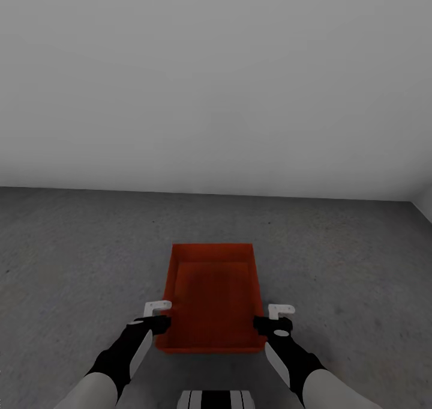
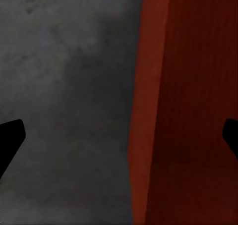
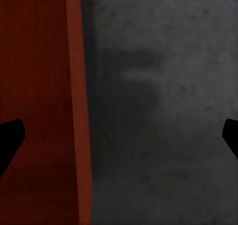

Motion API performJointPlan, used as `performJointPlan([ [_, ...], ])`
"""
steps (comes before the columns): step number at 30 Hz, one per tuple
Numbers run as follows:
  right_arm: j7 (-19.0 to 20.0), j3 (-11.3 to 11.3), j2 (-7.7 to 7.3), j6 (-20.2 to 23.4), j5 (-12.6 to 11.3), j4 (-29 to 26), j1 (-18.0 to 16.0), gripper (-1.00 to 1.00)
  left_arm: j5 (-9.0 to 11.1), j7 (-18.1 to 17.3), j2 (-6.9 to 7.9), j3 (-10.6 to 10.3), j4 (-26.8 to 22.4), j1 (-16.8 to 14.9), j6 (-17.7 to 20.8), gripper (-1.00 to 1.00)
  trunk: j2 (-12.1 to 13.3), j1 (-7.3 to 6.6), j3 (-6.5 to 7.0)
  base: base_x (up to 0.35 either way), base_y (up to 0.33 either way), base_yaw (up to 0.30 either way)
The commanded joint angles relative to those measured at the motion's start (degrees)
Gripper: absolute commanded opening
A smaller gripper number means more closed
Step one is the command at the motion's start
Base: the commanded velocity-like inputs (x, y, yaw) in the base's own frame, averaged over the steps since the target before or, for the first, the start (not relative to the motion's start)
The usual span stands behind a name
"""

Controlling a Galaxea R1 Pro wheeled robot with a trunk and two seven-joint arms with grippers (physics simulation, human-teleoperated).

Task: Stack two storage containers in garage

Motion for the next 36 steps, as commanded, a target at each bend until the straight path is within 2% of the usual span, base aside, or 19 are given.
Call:
performJointPlan([
  [1,-0.43,0.49,-0.04,0.24,-0.50,-0.09,-0.02,1.00,0.45,0.30,-0.02,0.01,-0.08,0.00,0.29,1.00,0.39,-0.23,0.14,0.000,0.000,0.000],
  [36,-0.48,0.49,-0.04,0.33,-0.33,-0.09,-0.02,1.00,0.51,0.21,-0.02,0.11,0.10,-0.01,0.37,1.00,14.42,-7.92,6.42,0.000,0.000,0.000],
])
